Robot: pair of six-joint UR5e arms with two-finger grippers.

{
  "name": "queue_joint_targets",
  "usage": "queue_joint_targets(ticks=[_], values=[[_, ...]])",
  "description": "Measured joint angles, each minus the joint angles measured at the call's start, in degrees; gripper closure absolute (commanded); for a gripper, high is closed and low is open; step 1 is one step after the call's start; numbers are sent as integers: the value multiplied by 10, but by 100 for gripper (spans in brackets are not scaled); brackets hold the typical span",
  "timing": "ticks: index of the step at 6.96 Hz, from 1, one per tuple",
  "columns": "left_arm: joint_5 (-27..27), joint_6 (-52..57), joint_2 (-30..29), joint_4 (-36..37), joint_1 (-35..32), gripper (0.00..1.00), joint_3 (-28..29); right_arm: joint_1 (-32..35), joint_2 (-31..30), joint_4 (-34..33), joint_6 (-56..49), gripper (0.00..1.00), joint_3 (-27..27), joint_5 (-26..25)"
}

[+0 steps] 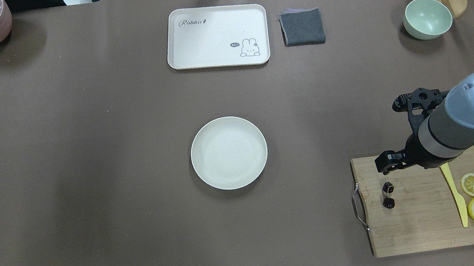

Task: Place red cherry on plate
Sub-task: 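Lower the right gripper and grasp both cherries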

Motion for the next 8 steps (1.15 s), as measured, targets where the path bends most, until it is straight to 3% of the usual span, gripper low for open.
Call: queue_joint_targets(ticks=[2, 5, 6, 8], values=[[0, 0, 0, 0, -1, 2, -1, -39, -28, 116, 63, 13, -50, -38], [0, 0, 0, -1, -1, 2, -1, -73, -35, 149, 97, 18, -68, -75], [0, 0, -1, 0, 0, 2, -1, -81, -35, 154, 104, 27, -70, -84], [1, -1, -3, 0, 0, 2, 1, -89, -37, 162, 115, 62, -70, -93]])
